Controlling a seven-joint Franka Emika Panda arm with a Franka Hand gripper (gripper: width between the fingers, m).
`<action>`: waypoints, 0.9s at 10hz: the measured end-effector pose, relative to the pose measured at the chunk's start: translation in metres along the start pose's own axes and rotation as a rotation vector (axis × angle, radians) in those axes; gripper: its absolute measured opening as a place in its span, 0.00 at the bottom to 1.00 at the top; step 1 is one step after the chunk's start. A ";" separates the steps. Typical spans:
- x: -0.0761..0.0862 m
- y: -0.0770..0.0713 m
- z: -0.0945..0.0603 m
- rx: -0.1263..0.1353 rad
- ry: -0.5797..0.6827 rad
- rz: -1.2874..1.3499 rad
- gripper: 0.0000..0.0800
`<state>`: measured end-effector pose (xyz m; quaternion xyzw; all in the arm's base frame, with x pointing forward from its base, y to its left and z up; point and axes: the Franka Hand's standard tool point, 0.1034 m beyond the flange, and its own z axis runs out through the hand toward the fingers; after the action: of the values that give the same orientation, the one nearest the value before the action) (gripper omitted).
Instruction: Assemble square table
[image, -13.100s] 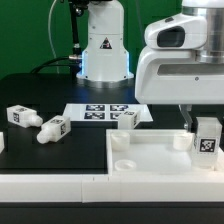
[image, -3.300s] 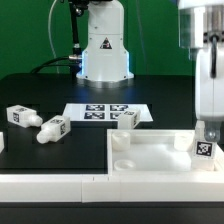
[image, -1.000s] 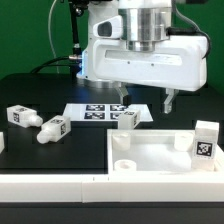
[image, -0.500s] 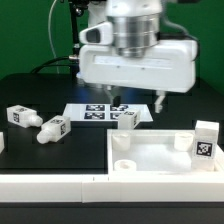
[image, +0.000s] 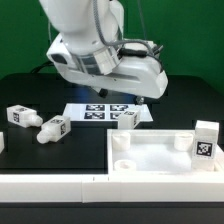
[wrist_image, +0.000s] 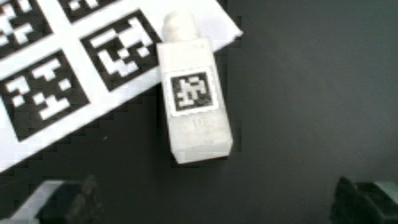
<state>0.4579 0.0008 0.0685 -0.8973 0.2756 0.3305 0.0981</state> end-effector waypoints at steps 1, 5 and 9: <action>0.001 0.002 0.000 -0.004 -0.033 0.006 0.81; -0.004 -0.015 0.007 -0.046 -0.140 -0.136 0.81; -0.005 -0.010 0.012 -0.043 -0.161 -0.124 0.81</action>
Offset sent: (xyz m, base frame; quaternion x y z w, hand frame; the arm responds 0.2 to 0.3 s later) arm 0.0285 0.0358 0.0176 -0.0040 -0.1165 -0.1614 0.9800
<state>0.4541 0.0151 0.0623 -0.8851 0.2038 0.4007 0.1207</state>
